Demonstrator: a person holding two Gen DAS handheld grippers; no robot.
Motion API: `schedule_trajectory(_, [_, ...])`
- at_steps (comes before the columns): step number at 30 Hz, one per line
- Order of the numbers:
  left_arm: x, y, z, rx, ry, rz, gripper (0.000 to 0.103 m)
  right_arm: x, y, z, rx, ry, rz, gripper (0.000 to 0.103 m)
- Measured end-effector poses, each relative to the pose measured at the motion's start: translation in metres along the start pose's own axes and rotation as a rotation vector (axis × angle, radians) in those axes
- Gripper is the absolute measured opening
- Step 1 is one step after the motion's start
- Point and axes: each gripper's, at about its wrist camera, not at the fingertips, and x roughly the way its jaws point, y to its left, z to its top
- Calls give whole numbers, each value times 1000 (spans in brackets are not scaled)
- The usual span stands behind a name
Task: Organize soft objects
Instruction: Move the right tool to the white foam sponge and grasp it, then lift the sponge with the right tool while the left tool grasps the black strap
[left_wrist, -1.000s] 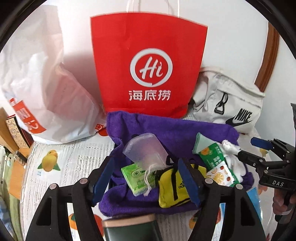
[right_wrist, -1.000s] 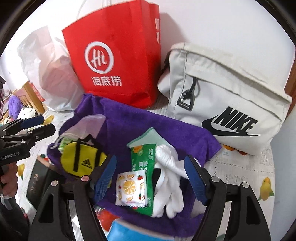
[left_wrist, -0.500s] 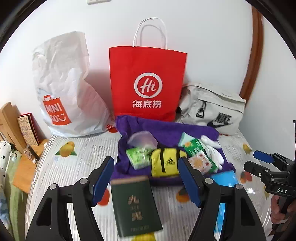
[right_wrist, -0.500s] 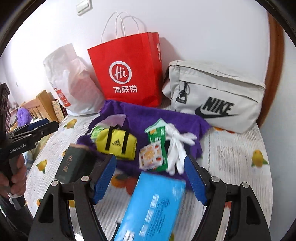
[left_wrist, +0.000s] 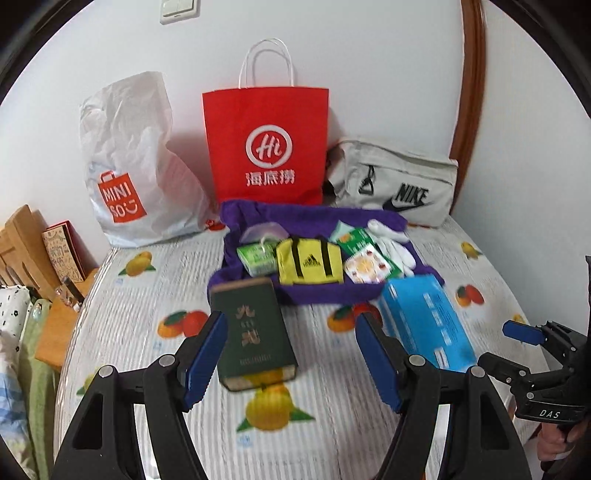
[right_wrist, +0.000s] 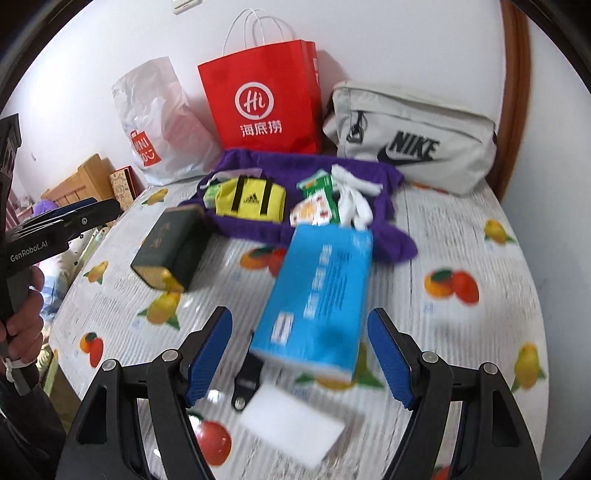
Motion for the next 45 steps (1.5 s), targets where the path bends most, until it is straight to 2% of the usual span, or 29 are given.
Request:
schedule_trajectory(12, [-7,1,-56,-25,50,-24,70,-2,-1,-69,8,15,33,75])
schedule_trajectory(14, [-3,0,-64,-32,68,-44,70,3,1,-78,-5,23,36,81])
schedule_trajectory(17, [4,-2,-76,-35,96,-70,70,14,5,-90,-55,29,8,81])
schedule_trajectory(22, [12,-5,-86,-23,123,-88,70,38,3,-99,-86,64,-9,82])
schedule_trajectory(27, [18,-7,-92,-18,141,-99,70,53,4,-99,-83,57,-4,82])
schedule_trajectory(31, [24,-12,-95,-1,156,-111,70,49,7,-97,-94,-6,18,81])
schedule_trajectory(35, [35,-19,-100,13,187,-122,70,44,8,-98,-108,-46,27,73])
schedule_trajectory(39, [46,-27,-106,25,216,-140,70,37,5,-103,-94,-49,44,66])
schedule_trajectory(45, [56,-36,-110,42,243,-152,70,33,0,-114,-84,-7,113,69])
